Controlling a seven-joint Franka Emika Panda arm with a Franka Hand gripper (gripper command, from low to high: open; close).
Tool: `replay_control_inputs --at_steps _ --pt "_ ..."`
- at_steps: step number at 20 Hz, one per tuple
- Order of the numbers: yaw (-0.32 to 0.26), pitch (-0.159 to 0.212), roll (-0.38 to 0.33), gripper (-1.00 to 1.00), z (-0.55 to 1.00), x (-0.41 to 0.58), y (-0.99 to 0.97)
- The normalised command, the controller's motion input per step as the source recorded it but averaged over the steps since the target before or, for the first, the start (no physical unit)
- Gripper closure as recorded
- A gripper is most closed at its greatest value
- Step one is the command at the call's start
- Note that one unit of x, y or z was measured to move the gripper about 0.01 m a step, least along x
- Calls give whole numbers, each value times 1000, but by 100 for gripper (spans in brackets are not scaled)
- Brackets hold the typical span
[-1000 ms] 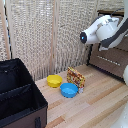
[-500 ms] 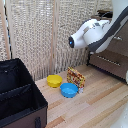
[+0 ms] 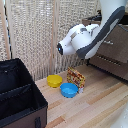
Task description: Kindly move your gripper toward the top drawer's handle. With caution, hold the handle robustly using your gripper and pull open the top drawer. Let the handle go. Relocate your gripper to the bowl placed in the background. Gently hold the bowl using your gripper. Bring the gripper and the bowl to the ajar drawer. Softly release the bowl into it.
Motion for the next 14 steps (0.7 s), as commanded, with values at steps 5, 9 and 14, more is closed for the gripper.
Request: replay_control_inputs --at_steps 5,9,14 --pt "25 36 0 -100 0 111 145" --pt "36 12 0 -100 18 190 391" --pt "-64 -18 37 -100 202 211 338"
